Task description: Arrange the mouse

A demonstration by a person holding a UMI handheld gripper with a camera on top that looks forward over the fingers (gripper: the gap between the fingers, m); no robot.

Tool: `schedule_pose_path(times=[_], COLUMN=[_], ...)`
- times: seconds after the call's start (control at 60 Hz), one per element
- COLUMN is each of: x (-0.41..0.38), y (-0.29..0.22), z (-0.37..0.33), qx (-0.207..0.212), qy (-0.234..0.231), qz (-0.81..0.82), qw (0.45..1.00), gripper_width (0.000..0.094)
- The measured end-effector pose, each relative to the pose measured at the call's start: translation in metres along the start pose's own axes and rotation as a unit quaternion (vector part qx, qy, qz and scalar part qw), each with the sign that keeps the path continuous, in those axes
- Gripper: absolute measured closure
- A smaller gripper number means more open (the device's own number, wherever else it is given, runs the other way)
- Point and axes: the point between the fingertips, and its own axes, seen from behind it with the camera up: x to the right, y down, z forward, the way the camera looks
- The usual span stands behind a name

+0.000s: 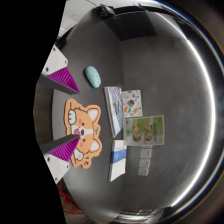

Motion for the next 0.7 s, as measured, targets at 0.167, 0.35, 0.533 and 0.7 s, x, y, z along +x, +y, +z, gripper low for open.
schedule_pose_path(times=[0.167,0.35,0.533,0.7], x=[-0.024,-0.11,-0.167,-0.185], y=[0.019,0.028,0.033,0.021], z=[0.008,0.039,0.086,0.131], qx=[-0.017,-0.028,-0.06,-0.076], qy=[-0.045,-0.151,-0.179,-0.139], qz=[-0.01,-0.035,-0.027,-0.019], qw=[0.999,0.988,0.982,0.987], gripper_width=[0.0102,0.0103,0.0106,0.0106])
